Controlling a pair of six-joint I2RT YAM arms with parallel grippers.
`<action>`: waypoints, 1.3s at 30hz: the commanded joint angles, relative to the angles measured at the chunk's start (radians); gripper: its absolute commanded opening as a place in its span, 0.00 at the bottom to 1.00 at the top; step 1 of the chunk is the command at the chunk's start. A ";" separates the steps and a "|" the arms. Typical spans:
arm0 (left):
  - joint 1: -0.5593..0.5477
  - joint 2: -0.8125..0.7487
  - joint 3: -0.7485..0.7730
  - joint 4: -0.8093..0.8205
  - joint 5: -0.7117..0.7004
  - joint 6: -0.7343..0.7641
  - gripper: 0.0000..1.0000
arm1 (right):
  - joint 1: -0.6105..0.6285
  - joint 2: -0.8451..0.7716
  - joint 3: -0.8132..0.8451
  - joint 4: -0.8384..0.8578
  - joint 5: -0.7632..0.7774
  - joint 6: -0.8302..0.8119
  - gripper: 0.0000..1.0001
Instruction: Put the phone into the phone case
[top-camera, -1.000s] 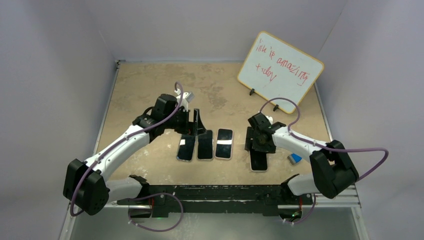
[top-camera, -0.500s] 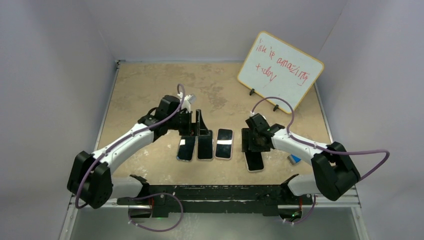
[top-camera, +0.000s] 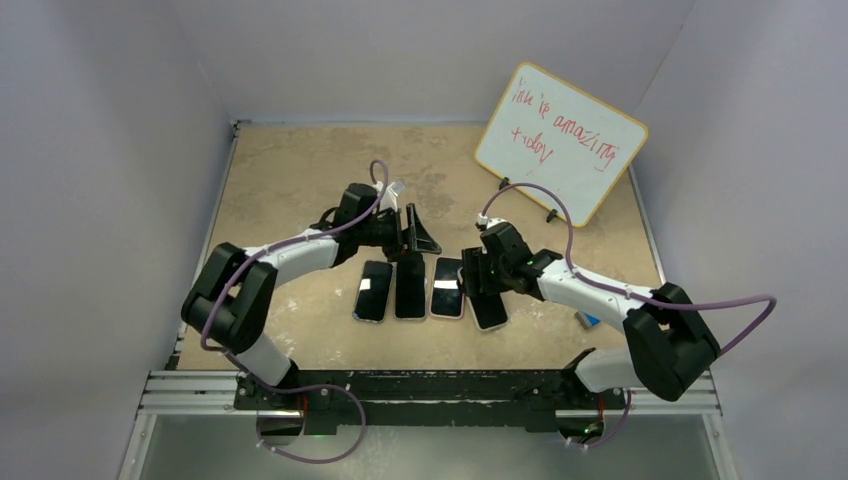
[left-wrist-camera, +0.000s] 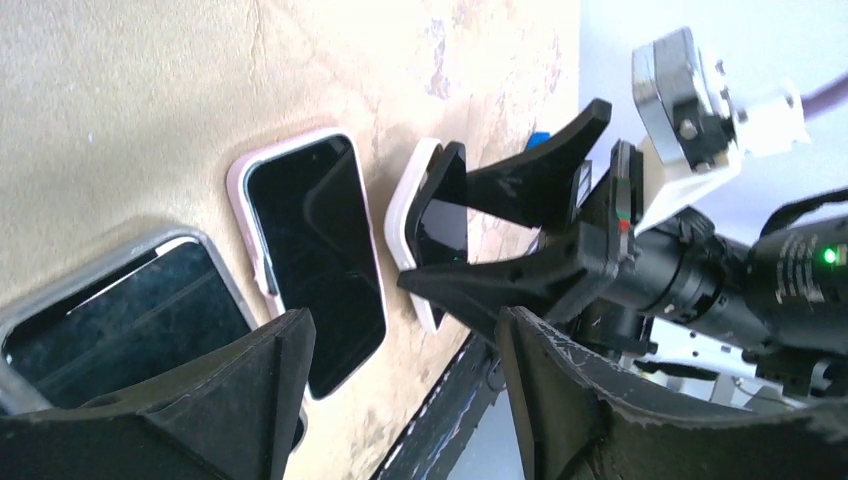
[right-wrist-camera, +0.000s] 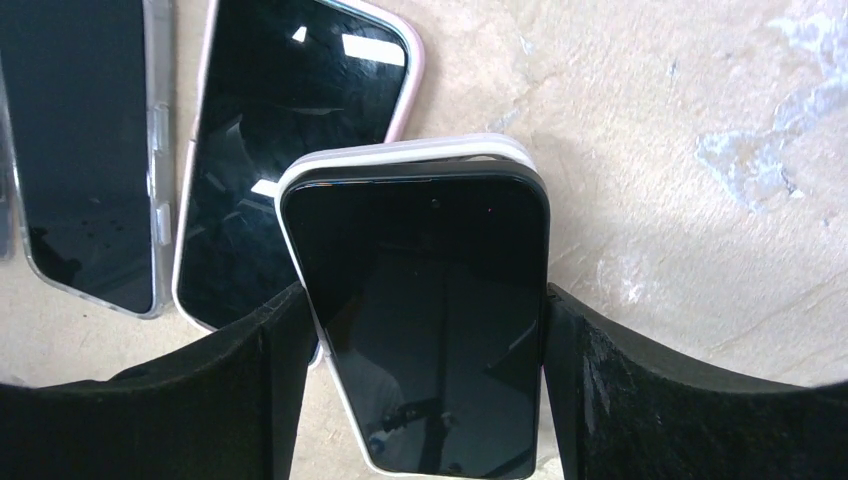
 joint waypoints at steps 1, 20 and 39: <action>0.002 0.073 0.012 0.257 0.038 -0.113 0.69 | 0.002 -0.039 0.020 0.125 -0.019 -0.049 0.55; -0.071 0.260 0.010 0.564 0.098 -0.247 0.68 | 0.004 -0.100 -0.023 0.235 -0.059 -0.052 0.54; -0.120 0.264 0.028 0.555 0.125 -0.189 0.08 | 0.005 -0.103 -0.022 0.229 -0.058 -0.031 0.61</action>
